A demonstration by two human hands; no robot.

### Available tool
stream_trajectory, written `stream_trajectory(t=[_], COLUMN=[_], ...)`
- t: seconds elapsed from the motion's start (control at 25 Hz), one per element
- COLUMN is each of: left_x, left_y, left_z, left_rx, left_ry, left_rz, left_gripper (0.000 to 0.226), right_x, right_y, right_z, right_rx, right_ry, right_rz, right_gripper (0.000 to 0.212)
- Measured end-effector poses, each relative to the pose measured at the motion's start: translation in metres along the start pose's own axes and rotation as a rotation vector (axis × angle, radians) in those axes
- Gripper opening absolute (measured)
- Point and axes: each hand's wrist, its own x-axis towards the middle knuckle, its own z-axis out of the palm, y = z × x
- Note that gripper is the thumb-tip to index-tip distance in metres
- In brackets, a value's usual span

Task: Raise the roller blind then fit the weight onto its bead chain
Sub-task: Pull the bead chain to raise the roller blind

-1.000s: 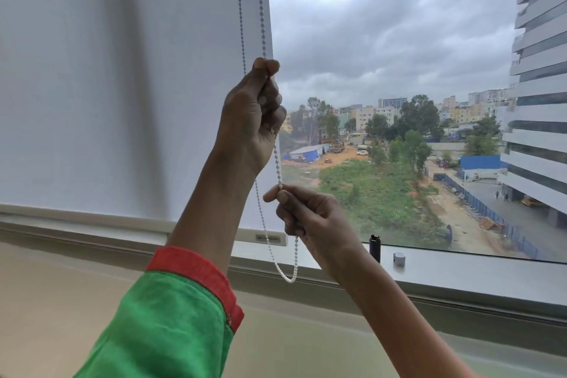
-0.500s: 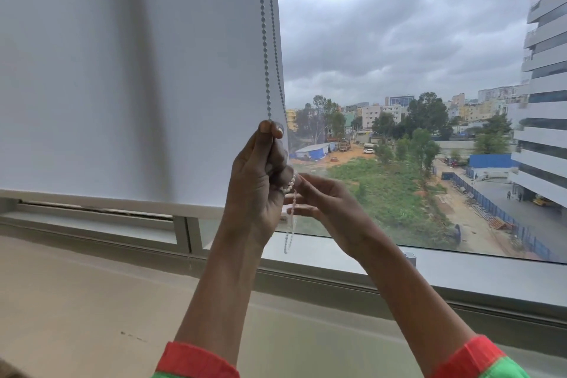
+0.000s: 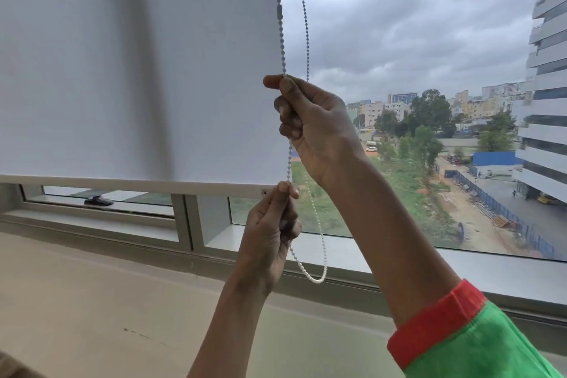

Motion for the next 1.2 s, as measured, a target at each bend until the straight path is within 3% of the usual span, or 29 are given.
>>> stream_trajectory(t=[0.28, 0.68, 0.84, 1.0, 1.2], left_x=[0.039, 0.076, 0.075, 0.058, 0.04], left_y=[0.042, 0.108, 0.1, 0.089, 0.06], left_z=[0.005, 0.061, 0.055, 0.044, 0.028], left_rx=[0.222, -0.098, -0.183, -0.198, -0.295], left_ry=[0.022, -0.167, -0.155, -0.152, -0.137], left_rz=[-0.005, 0.153, 0.185, 0.214, 0.168], left_gripper=[0.04, 0.027, 0.022, 0.024, 0.021], right_x=[-0.009, -0.057, -0.06, -0.05, -0.017], right_y=[-0.004, 0.039, 0.044, 0.041, 0.016], right_z=[-0.019, -0.045, -0.046, -0.05, -0.034], right_rx=[0.023, -0.004, -0.107, -0.213, -0.07], right_ry=[-0.049, -0.05, -0.123, -0.172, -0.227], right_rz=[-0.071, 0.058, 0.079, 0.25, 0.28], right_gripper=[0.021, 0.023, 0.023, 0.031, 0.039])
